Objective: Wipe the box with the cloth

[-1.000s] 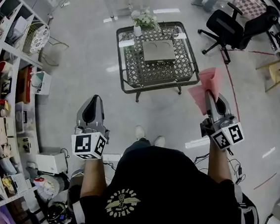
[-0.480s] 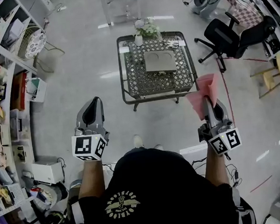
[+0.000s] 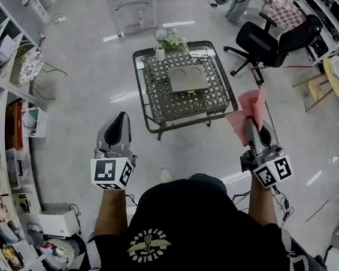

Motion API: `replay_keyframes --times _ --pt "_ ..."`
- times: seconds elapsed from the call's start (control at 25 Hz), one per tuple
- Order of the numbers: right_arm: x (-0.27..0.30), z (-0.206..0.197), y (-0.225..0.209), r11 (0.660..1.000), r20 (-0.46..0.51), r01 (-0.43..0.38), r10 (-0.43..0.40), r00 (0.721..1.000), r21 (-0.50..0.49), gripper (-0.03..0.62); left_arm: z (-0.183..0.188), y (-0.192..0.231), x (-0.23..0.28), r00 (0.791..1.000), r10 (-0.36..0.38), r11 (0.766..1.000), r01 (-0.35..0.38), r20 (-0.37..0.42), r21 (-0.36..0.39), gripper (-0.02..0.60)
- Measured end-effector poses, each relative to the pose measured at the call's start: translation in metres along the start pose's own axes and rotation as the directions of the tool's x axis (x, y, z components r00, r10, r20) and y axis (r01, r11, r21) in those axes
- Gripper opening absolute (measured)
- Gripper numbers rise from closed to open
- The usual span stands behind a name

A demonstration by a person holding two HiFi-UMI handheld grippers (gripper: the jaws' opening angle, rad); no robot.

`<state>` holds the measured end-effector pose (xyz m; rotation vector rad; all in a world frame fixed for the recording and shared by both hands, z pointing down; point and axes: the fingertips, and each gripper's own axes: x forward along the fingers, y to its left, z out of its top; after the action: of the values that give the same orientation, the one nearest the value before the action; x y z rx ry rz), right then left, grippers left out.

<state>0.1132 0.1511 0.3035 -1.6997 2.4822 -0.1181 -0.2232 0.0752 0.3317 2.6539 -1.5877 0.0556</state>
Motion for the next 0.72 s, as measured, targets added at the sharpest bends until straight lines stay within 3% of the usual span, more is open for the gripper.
replay_keyframes --times 0.32,0.72 --pt "0.006 -0.009 0.021 0.998 -0.028 0.021 -0.023 0.999 -0.052 0.017 -0.001 -0.011 0.013 0.998 -0.065 0.997 0.065 0.025 0.033 0.000" --pt "0.033 -0.014 0.012 0.992 -0.059 0.063 -0.069 0.996 -0.108 0.017 0.009 -0.027 0.043 0.994 -0.103 0.992 0.100 0.042 0.071 0.000"
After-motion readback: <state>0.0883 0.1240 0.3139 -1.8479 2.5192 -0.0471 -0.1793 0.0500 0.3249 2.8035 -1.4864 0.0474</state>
